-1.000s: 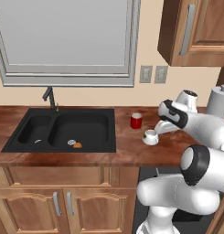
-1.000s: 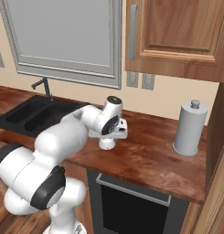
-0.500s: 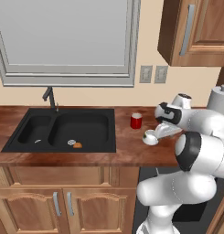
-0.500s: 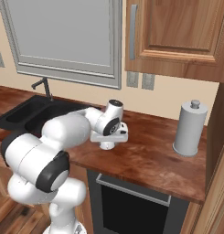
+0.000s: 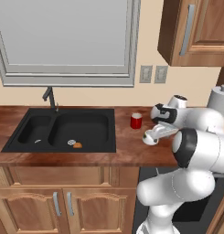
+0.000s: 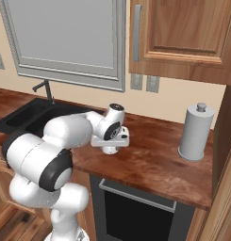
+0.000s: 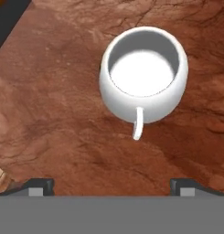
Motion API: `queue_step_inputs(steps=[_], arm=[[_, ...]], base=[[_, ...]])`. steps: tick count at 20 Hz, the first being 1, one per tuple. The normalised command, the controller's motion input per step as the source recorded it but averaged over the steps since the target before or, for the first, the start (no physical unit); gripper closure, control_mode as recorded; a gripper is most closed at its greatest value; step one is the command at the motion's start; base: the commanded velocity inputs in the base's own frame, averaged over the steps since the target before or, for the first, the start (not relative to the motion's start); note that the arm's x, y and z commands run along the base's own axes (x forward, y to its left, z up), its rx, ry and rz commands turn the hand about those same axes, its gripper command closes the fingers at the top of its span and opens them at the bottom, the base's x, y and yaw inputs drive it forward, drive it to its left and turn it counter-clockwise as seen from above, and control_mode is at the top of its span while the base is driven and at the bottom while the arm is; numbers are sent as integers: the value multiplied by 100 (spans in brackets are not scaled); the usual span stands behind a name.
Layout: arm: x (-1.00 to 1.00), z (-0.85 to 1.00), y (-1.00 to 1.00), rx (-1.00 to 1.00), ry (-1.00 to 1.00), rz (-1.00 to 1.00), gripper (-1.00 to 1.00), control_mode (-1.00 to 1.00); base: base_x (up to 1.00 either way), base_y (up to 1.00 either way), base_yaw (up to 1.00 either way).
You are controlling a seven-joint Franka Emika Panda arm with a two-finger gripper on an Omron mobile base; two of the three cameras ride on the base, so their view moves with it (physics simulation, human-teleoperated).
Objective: Clear the mugs and bowl far away from the sink.
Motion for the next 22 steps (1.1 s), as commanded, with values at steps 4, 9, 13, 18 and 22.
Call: queue_step_inputs(steps=[4,9,13,18,22], arm=[[20,-20,23,0,0,0,-100,-100],[19,-26,3,-1,0,0,-100,-100],[28,-24,0,-1,0,0,-100,-100],[33,-14,0,0,0,0,-100,-100],[36,-11,-5,0,0,2,-100,-100]], base=[[0,0,0],[0,0,0],[0,0,0],[0,0,0],[0,0,0]])
